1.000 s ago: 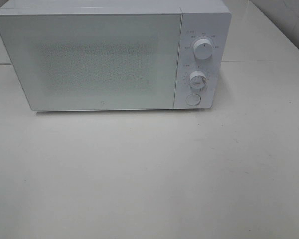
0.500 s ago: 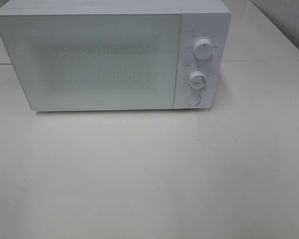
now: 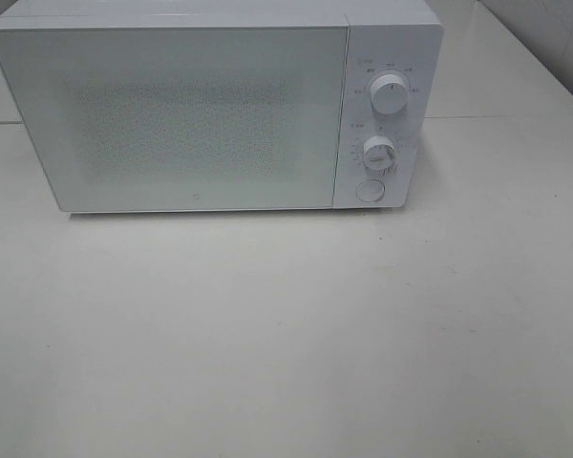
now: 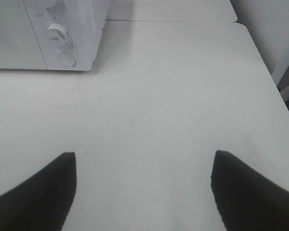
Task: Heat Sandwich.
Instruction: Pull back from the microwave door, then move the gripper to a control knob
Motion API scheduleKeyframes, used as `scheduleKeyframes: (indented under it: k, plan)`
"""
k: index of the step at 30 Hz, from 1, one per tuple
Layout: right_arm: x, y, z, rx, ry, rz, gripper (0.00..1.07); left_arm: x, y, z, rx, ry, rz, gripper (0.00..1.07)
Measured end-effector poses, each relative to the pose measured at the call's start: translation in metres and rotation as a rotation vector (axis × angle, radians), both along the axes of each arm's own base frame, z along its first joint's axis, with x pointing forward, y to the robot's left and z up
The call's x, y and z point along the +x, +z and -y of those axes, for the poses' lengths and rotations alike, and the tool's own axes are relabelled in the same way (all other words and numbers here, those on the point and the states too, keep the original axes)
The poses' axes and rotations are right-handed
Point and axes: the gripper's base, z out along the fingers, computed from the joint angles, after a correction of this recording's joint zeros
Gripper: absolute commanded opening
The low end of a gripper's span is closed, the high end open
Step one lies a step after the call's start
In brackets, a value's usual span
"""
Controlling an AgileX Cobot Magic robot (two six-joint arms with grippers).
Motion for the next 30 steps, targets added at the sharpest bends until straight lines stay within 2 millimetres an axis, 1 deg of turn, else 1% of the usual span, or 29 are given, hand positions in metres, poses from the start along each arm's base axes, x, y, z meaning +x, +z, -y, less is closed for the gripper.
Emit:
scheduleKeyframes:
  k: [30]
  plan:
    - [0.0, 0.0, 0.0, 0.0, 0.0, 0.0, 0.75, 0.0, 0.0001, 0.0, 0.0, 0.0, 0.001, 0.98]
